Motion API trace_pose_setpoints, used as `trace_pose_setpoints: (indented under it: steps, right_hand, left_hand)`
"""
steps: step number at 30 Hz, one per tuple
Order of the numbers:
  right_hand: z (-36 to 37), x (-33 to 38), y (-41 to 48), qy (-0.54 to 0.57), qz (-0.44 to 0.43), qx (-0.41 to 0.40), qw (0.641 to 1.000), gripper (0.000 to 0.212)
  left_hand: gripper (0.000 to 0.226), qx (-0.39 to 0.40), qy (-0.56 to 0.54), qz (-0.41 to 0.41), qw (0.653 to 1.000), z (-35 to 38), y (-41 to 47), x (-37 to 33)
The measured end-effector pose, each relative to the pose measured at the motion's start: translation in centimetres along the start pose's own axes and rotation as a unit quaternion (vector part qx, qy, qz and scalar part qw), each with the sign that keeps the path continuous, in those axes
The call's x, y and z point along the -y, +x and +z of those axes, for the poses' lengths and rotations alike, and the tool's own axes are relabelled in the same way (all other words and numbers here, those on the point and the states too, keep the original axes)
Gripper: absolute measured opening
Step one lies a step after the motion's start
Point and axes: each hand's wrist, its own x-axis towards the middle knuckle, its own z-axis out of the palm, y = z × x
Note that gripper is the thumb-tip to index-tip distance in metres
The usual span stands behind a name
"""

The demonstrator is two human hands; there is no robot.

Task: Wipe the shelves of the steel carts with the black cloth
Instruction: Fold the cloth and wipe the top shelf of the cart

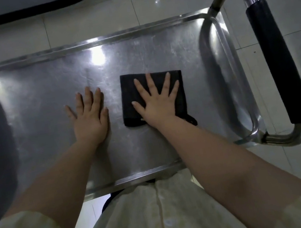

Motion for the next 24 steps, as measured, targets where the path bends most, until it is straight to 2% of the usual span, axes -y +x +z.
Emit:
trace_pose_setpoints:
  steps: [2,4,11,13,16,18,20,22,24]
  right_hand:
    - [0.0,0.8,0.2,-0.003,-0.046,0.006,0.999,0.071]
    - [-0.2,-1.3,0.5,-0.004,-0.054,0.002,0.999,0.072]
    - [-2.8,-17.0,1.8,0.01,0.148,-0.018,0.989,0.072]
    - [-2.8,-17.0,2.2,0.012,0.188,-0.019,0.982,0.071]
    - [-2.8,-12.0,4.0,0.054,0.231,-0.028,0.971,0.072]
    - [-2.7,-7.4,5.4,0.038,0.167,-0.026,0.985,0.072]
    - [-2.4,-2.2,6.2,0.005,0.066,-0.021,0.998,0.072]
    - [-2.0,2.3,6.8,-0.02,-0.036,-0.013,0.999,0.071]
    - [-2.5,4.3,8.3,-0.025,-0.098,-0.007,0.995,0.072]
  left_hand:
    - [0.058,-0.001,-0.012,-0.003,1.0,0.0,0.0,0.0]
    - [0.059,0.002,-0.01,-0.004,1.0,0.0,0.1,0.0]
    - [0.059,0.002,0.0,-0.013,1.0,-0.1,0.2,-0.1]
    - [0.059,0.005,0.002,-0.015,1.0,0.0,0.3,-0.1]
    - [0.06,0.006,-0.001,-0.015,1.0,0.0,0.3,0.0]
    - [0.06,0.006,0.0,-0.016,1.0,-0.1,0.3,0.0]
    - [0.061,0.014,0.009,-0.018,1.0,-0.2,0.4,-0.2]
    - [0.063,0.025,0.017,-0.021,0.999,-0.2,0.4,-0.3]
    - [0.065,0.033,0.024,-0.023,0.999,-0.3,0.5,-0.3]
